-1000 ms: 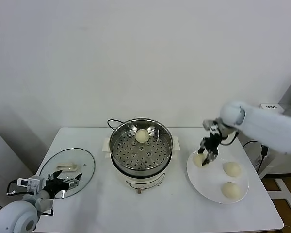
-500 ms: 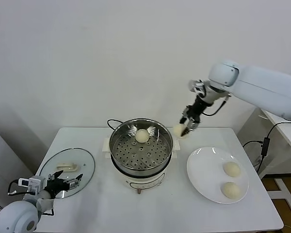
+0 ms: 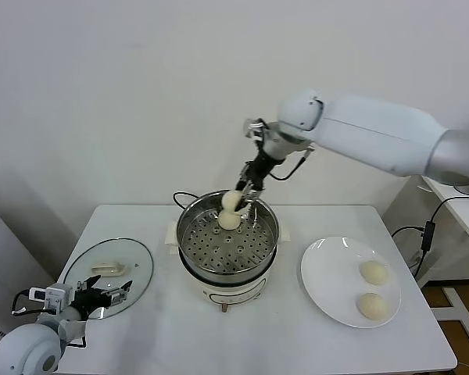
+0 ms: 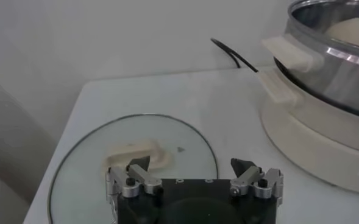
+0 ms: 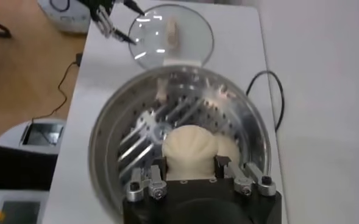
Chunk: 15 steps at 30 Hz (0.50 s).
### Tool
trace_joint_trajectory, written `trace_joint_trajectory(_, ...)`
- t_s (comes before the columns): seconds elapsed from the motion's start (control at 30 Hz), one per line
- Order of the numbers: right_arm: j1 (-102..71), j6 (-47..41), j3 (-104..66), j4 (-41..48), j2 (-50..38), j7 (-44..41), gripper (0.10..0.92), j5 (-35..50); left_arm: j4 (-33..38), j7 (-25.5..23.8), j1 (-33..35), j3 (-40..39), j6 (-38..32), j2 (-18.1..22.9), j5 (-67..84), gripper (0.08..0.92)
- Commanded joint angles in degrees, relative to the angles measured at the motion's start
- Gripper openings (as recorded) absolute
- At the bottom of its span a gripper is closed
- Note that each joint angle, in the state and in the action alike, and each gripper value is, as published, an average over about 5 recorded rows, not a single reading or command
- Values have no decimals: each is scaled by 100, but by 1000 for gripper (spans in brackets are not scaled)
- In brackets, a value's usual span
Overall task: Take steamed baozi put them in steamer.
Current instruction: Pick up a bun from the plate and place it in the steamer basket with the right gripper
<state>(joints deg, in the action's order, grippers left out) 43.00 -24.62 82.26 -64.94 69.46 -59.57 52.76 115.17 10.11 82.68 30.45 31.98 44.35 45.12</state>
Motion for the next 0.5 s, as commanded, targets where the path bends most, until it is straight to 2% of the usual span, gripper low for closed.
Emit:
trace_joint_trajectory(0.03, -460, -225, -64, 285, 718, 337, 484, 33, -4, -2, 0, 6, -3, -1, 2, 823)
trace_joint_trajectory(0.5, -994, -303, -72, 622, 973, 558, 484, -452, -10, -17, 22, 21, -31, -6, 3, 823)
